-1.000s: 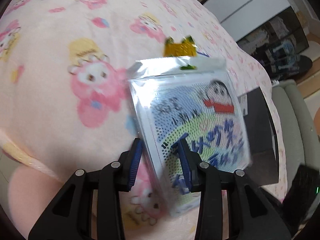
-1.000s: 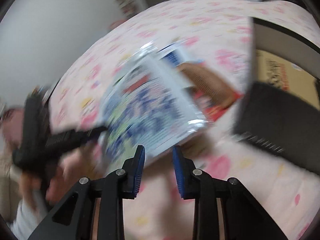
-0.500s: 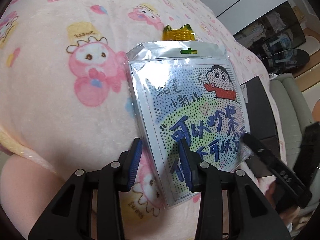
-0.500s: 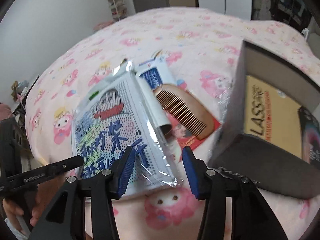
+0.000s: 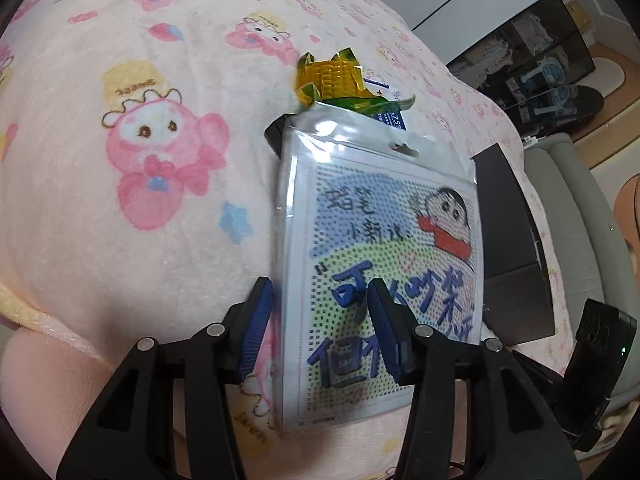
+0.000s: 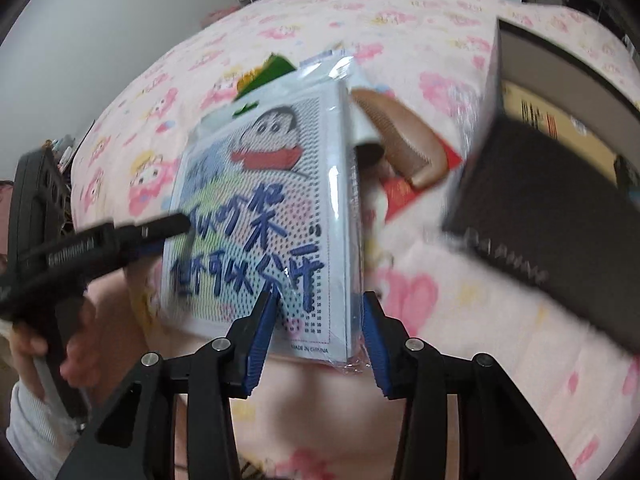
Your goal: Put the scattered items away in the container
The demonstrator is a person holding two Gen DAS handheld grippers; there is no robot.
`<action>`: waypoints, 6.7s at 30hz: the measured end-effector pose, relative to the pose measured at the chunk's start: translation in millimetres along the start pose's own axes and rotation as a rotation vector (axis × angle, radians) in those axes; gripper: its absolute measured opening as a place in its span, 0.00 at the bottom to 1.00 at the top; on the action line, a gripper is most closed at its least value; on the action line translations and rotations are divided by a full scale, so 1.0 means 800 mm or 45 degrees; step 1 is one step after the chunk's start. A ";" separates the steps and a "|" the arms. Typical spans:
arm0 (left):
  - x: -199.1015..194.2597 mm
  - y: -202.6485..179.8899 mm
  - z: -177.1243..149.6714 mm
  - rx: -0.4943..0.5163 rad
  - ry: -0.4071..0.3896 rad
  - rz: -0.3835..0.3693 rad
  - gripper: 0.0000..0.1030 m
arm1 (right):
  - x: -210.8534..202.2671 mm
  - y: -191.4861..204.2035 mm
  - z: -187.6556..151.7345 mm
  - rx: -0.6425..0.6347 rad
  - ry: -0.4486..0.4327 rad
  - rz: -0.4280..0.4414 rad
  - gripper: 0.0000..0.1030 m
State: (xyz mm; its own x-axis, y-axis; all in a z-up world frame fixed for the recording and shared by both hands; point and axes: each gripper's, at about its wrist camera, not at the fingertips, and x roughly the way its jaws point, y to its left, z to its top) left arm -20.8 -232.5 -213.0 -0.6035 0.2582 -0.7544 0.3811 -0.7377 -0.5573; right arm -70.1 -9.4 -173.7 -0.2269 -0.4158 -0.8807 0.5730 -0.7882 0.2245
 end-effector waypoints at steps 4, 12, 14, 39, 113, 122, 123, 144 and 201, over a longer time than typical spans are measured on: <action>0.018 0.006 0.006 -0.033 0.057 0.015 0.58 | 0.002 -0.012 0.004 0.047 -0.020 -0.002 0.38; 0.019 -0.013 0.000 0.046 0.078 0.006 0.60 | 0.016 0.000 0.021 0.009 -0.047 -0.083 0.38; 0.017 -0.013 -0.003 0.034 0.096 -0.010 0.59 | 0.008 -0.001 0.016 0.019 -0.056 -0.081 0.38; -0.073 -0.148 -0.019 0.275 -0.026 -0.034 0.60 | -0.140 -0.049 -0.016 0.141 -0.345 0.048 0.37; 0.143 -0.390 0.015 0.616 0.286 0.037 0.45 | -0.141 -0.306 0.040 0.373 -0.331 -0.011 0.33; 0.120 -0.399 0.016 0.691 0.156 0.131 0.46 | -0.122 -0.333 0.030 0.467 -0.212 -0.154 0.33; 0.117 -0.399 0.018 0.699 0.131 0.158 0.46 | -0.119 -0.334 0.029 0.468 -0.204 -0.156 0.33; 0.189 -0.419 -0.003 0.866 0.398 0.449 0.45 | -0.113 -0.337 0.025 0.458 -0.185 -0.152 0.34; 0.204 -0.438 0.022 0.768 0.401 0.317 0.48 | -0.115 -0.315 0.028 0.450 -0.231 -0.367 0.40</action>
State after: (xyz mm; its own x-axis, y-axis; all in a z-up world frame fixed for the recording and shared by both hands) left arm -265.4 57.7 -134.9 -0.2844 0.1381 -0.9487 -0.0270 -0.9903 -0.1360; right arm -211.0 217.4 -139.6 -0.4885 -0.2056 -0.8480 0.1713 -0.9755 0.1378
